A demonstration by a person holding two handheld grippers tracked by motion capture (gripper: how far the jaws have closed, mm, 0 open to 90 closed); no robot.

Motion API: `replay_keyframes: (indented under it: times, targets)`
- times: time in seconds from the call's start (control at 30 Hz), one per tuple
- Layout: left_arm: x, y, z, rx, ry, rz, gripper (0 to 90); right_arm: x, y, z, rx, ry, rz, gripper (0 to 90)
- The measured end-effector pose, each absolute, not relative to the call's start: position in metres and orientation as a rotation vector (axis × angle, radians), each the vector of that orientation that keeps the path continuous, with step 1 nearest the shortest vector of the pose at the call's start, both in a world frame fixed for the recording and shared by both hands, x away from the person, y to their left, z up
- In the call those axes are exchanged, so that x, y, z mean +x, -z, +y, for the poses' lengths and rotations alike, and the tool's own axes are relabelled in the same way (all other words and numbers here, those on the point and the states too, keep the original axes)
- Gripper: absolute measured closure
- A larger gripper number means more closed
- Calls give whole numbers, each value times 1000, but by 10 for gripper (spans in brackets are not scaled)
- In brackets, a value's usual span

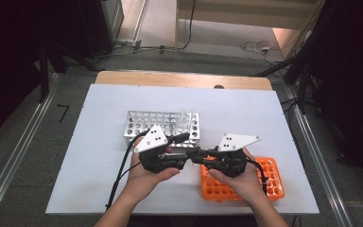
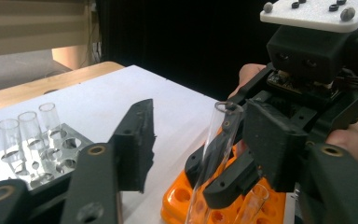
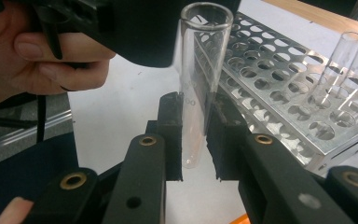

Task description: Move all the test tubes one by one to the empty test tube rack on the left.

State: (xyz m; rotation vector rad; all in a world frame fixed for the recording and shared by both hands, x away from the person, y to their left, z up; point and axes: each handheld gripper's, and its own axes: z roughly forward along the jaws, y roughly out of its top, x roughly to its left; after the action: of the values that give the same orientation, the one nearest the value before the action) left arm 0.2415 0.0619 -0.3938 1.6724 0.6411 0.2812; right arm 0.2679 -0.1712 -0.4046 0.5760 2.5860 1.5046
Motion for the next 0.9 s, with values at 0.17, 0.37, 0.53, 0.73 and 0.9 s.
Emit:
replay_keyframes:
  times: [0.17,0.37,0.53,0.73,0.9]
  targets:
    - [240,395,58,1692,-273,612,558,267,406,-169,567,-1499,2591,740]
    - [238,395,52,1710,-282,595,620,266,406,-165,544,-1497,2599,739]
    - [237,396,49,1732,-311,594,676,266,406,-165,544,-1498,2599,740]
    - [237,396,49,1730,-310,591,736,266,406,-165,545,-1496,2602,739]
    - [238,396,51,1731,-312,580,743,265,405,-165,544,-1500,2602,739]
